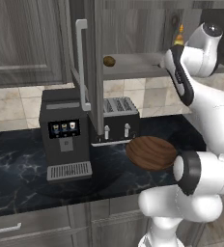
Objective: Open the cabinet. Pick the kiwi and banana from the cabinet and place them into the bowl. Then close the cabinet.
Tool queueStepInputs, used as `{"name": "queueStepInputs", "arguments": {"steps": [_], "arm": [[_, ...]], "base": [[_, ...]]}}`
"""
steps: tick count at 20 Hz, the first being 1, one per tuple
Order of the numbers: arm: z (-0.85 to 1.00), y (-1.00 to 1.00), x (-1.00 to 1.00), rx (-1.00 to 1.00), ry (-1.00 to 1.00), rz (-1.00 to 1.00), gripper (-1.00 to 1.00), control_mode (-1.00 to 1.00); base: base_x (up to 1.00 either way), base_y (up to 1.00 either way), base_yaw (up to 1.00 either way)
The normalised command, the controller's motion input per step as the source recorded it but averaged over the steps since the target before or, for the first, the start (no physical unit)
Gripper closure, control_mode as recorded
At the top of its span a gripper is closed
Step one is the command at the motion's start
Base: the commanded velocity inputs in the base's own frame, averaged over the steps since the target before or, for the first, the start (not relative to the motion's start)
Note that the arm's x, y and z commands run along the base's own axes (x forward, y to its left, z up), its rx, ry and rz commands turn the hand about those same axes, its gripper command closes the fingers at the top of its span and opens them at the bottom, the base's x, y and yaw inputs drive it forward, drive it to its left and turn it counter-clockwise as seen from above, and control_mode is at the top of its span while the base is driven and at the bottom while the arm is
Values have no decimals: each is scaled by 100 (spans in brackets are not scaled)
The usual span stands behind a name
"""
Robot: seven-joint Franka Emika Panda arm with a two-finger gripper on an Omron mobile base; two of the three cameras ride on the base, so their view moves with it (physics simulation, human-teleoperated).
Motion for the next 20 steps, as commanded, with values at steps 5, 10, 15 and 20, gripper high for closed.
{"name": "queueStepInputs", "arguments": {"steps": [5,10,15,20], "arm": [[-24,63,-100,-15,0,32,100,-100],[-21,32,-60,-8,0,23,100,-100],[-48,11,0,-9,11,10,100,-100],[-89,4,0,-13,23,8,100,-100]], "base": [[0,0,0],[0,0,0],[0,0,0],[0,0,0]]}}
